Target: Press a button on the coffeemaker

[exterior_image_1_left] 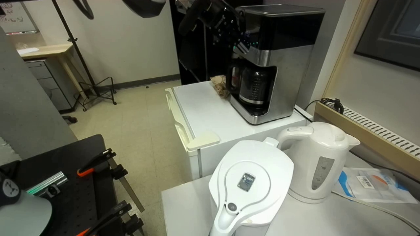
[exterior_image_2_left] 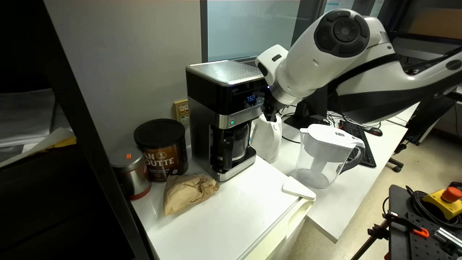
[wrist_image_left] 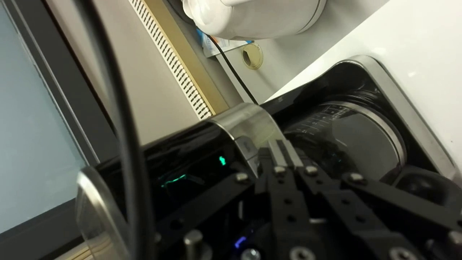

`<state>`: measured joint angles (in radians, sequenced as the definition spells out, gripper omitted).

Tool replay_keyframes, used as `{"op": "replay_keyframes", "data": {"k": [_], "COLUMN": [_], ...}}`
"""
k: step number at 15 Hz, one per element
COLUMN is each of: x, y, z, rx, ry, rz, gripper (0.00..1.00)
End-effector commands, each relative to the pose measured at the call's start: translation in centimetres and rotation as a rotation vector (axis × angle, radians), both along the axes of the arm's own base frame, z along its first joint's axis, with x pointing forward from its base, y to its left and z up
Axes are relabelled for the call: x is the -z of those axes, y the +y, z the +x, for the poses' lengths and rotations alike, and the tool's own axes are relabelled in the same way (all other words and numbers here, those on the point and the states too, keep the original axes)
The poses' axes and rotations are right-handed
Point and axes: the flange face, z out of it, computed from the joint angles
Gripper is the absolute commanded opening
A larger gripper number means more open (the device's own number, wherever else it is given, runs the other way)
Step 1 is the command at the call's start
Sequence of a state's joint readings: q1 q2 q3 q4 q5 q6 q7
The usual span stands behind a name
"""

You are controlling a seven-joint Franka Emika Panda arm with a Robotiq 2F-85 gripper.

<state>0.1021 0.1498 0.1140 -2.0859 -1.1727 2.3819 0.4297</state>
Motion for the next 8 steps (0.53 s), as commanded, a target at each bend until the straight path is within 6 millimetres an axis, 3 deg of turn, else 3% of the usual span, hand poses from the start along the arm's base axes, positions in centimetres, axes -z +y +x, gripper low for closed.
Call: {"op": "replay_keyframes", "data": {"k": [1,8], "x": [-0.4,-1.0], "y": [1.1,2.7], "z": [-3.9,-10.1], "rx": [-0.099,-0.24], "ry": [0.007,-0.01], "rz": [-0.062,-0.16], "gripper": [0.0,0.0]}}
